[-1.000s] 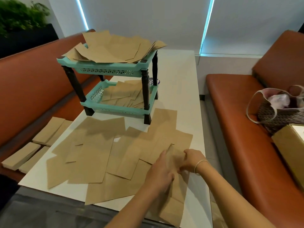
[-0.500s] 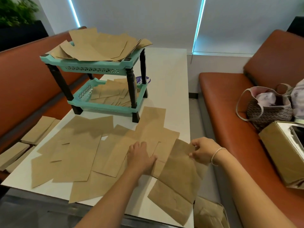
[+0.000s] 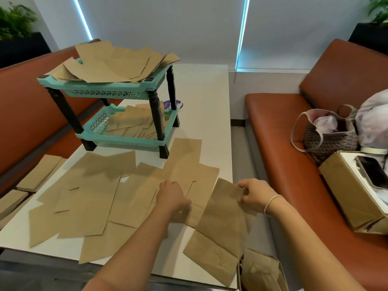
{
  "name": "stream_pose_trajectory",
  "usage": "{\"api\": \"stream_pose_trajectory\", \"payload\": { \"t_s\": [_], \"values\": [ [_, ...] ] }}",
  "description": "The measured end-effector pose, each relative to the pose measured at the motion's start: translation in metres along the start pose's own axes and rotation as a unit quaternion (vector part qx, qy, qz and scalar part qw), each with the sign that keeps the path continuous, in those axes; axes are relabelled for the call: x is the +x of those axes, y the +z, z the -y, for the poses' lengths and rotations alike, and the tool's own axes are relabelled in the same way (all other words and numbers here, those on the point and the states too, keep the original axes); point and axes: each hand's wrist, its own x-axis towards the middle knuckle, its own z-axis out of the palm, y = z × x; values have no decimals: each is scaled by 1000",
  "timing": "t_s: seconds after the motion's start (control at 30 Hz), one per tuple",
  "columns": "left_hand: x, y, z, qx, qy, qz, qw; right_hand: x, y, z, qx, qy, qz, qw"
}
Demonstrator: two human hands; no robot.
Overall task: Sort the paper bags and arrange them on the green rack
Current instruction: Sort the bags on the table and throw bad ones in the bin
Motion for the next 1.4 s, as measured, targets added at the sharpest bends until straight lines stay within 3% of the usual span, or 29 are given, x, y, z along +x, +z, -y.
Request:
{"api": "stream_pose_trajectory", "payload": {
  "t_s": [0.17, 0.4, 0.53, 0.6, 0.73, 0.83, 0.97, 1.03, 1.13, 1.4],
  "values": [
    [-2, 3, 0, 16, 6, -70, 997, 0, 2, 4, 7, -8, -28, 1000],
    [-9, -36, 4, -80, -62, -108, 989, -1, 0, 6, 46, -46, -42, 997],
    [-30, -78, 0, -180, -41, -236, 954, -4, -12, 4, 114, -54, -43, 991],
    [-42, -100, -4, -255, -9, -245, 935, -6, -20, 2, 170, -57, -51, 982],
    [-60, -126, -17, -383, 84, -201, 898, -13, -40, -4, 217, -57, -90, 970],
    [-70, -125, -36, -473, 129, -140, 860, -25, -62, -11, 139, -43, -155, 977],
    [-73, -105, -75, -478, 150, -101, 859, -44, -87, -40, 27, 38, -259, 965],
    [-72, -86, -97, -458, 151, -82, 872, -48, -85, -70, 10, 101, -276, 956],
    [-70, -51, -129, -428, 153, -38, 890, -47, -58, -124, 3, 188, -223, 957],
    [-69, 35, -178, -316, 165, 77, 931, -46, 93, -241, 96, 313, -98, 940]
  ]
}}
